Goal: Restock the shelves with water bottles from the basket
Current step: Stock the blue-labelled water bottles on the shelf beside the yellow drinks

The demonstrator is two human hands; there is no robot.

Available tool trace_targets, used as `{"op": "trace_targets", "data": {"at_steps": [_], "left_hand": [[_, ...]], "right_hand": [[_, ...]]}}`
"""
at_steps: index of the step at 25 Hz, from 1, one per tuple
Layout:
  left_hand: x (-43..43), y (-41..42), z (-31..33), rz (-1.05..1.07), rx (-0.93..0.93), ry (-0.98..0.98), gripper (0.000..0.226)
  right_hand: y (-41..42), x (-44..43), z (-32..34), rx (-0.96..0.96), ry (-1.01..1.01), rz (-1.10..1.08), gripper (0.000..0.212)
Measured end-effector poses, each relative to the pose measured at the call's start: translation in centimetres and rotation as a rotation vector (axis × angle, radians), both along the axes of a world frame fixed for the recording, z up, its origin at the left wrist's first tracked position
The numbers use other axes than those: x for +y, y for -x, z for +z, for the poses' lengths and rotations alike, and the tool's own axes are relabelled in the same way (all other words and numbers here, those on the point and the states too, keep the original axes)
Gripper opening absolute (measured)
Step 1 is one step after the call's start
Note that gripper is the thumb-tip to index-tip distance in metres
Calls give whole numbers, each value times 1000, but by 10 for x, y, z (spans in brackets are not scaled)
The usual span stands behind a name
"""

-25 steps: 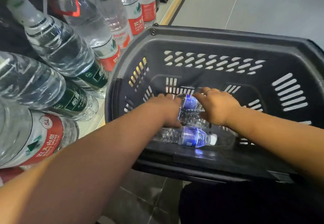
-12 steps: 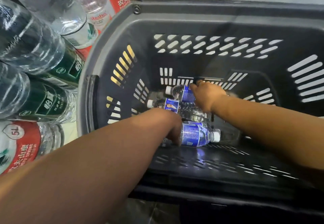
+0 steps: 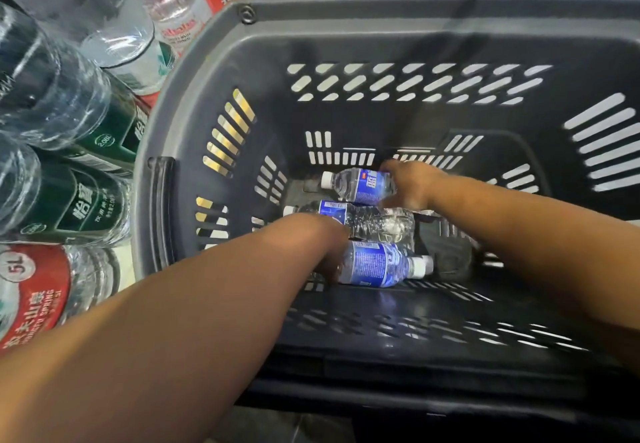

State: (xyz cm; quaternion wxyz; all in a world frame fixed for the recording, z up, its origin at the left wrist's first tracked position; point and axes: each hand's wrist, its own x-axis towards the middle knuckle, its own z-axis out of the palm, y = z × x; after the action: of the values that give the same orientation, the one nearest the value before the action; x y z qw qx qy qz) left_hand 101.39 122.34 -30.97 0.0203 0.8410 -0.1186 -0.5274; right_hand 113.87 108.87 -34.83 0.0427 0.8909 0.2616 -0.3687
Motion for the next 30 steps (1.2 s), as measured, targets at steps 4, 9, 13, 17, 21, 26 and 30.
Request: {"op": "trace_targets", "data": {"at_steps": [4, 9, 13, 17, 21, 26, 30], "left_hand": [[0, 0, 11, 149, 90, -20, 62], [6, 0, 10, 272, 134, 4, 57], [10, 2, 10, 352, 143, 13, 84], [10, 6, 12, 346, 90, 27, 76], [23, 7, 26, 370, 18, 33, 66], [42, 7, 53, 482, -83, 107, 58], [46, 15, 93, 617, -155, 292, 45]], "right_hand": [[-11, -5, -2, 68, 58, -51, 66], [-16, -10, -1, 183, -36, -150, 94], [-19, -14, 2, 245, -90, -194, 84], [-21, -16, 11, 330, -96, -235, 59], [-22, -19, 29, 382, -80, -230, 38], [-19, -5, 78, 374, -25, -114, 41], [-23, -2, 154, 405, -203, -217, 36]]}}
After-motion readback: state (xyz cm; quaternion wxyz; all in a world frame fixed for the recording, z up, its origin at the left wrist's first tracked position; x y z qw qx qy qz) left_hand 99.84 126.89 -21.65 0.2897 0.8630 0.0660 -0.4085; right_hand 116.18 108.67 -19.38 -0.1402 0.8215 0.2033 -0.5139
